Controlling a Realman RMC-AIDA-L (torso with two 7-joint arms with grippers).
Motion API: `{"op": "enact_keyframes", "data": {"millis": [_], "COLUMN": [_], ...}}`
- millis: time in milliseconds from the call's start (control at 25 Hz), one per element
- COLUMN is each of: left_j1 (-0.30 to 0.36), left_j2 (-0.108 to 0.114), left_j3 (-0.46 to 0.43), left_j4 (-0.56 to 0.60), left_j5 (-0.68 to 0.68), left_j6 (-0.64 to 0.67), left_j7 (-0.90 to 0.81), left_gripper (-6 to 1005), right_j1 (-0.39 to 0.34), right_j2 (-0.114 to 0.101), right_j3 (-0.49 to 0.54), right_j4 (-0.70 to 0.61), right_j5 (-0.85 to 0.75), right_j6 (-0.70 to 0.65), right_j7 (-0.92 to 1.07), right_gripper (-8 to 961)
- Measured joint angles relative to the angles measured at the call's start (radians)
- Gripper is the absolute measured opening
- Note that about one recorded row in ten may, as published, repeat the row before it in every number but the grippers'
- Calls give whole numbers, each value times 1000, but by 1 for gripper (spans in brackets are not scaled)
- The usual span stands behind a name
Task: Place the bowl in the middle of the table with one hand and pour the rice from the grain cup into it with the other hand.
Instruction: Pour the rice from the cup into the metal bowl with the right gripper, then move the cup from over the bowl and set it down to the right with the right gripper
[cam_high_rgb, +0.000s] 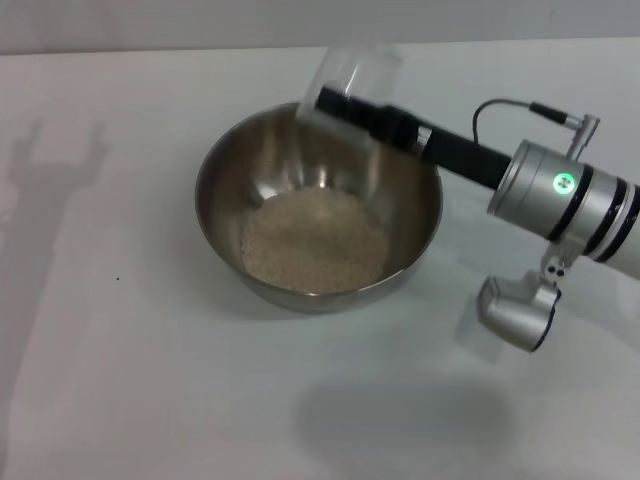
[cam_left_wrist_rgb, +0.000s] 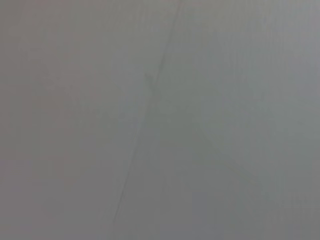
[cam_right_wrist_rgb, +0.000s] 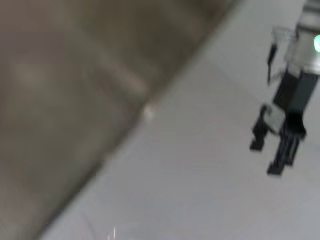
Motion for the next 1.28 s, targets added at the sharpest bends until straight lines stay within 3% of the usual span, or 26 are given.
{"op": "enact_keyframes", "data": {"millis": [160, 600, 840, 920, 1040, 1280], "left_j1": [1, -2, -6, -9, -10, -17], "left_j2": [0, 2, 4, 5, 7, 8], "left_j3": [2, 5, 0, 0, -3, -3], "left_j4": [-3, -8, -9, -6, -5, -4], "left_j5": [0, 1, 3, 3, 2, 3], "left_j6": [0, 2, 7, 8, 8, 8], "left_j7": [0, -3, -11, -11, -11, -12], "left_gripper": [861, 861, 861, 861, 861, 861], "right_j1": [-18, -49, -111, -152, -259, -319], "right_j2": [2, -1, 2, 5, 8, 9], "right_j3": [-21, 89, 183, 231, 357, 367], "right_j4": [15, 66, 220, 298, 467, 545], "right_j5": [-7, 100, 202, 213, 221, 348], "right_j6": [7, -17, -32, -37, -39, -33], "right_j7": [-4, 56, 227, 293, 547, 848], "right_gripper": [13, 12, 11, 12, 12, 13]}}
